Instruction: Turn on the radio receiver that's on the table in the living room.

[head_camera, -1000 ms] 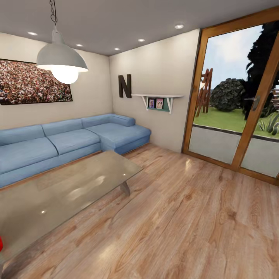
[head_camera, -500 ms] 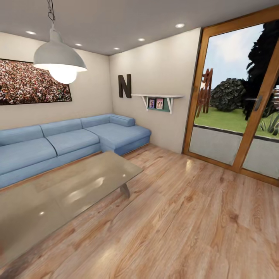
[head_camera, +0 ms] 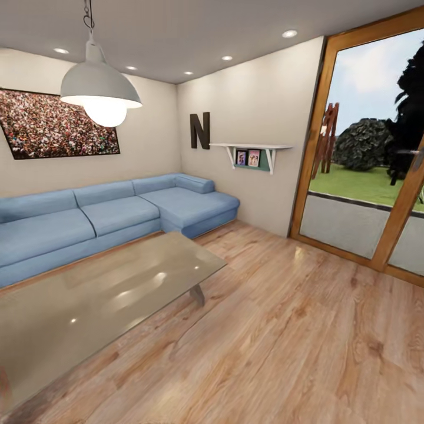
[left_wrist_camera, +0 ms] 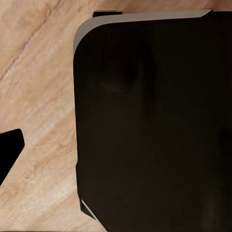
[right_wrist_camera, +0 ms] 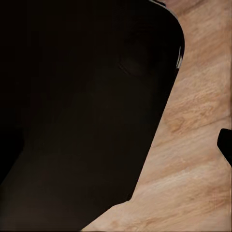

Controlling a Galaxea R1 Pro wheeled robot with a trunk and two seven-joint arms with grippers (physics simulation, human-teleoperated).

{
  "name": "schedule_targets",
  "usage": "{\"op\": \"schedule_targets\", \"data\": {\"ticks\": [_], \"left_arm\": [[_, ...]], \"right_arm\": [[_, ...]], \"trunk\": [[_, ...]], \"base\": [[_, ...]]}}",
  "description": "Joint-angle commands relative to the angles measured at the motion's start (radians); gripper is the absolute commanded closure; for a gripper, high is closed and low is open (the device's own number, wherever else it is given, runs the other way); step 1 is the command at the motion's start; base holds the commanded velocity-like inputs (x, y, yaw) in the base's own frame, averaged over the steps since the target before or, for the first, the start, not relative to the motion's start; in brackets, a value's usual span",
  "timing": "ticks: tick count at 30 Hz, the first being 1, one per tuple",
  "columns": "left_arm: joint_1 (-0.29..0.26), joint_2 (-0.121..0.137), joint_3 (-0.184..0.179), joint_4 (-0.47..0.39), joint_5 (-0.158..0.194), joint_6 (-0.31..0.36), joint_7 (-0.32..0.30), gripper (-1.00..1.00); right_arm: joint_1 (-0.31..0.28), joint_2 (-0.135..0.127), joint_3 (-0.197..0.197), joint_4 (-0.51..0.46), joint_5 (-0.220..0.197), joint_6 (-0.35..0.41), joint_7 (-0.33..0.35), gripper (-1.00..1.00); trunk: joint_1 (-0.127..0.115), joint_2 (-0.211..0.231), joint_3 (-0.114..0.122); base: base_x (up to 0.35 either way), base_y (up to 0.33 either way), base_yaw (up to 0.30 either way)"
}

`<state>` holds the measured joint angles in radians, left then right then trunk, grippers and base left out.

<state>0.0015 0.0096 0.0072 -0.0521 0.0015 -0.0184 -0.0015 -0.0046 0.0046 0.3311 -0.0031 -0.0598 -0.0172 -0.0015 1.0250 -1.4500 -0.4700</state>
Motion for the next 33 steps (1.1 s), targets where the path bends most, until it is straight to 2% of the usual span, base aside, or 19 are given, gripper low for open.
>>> {"op": "schedule_targets", "data": {"ticks": [1,33], "left_arm": [[0.0,0.0,0.0,0.0,0.0,0.0,0.0,-1.0],[0.0,0.0,0.0,0.0,0.0,0.0,0.0,-1.0]], "right_arm": [[0.0,0.0,0.0,0.0,0.0,0.0,0.0,-1.0],[0.0,0.0,0.0,0.0,0.0,-0.001,0.0,-1.0]], "trunk": [[0.0,0.0,0.0],[0.0,0.0,0.0]], "base": [[0.01,0.0,0.27],[0.001,0.0,0.279]]}}
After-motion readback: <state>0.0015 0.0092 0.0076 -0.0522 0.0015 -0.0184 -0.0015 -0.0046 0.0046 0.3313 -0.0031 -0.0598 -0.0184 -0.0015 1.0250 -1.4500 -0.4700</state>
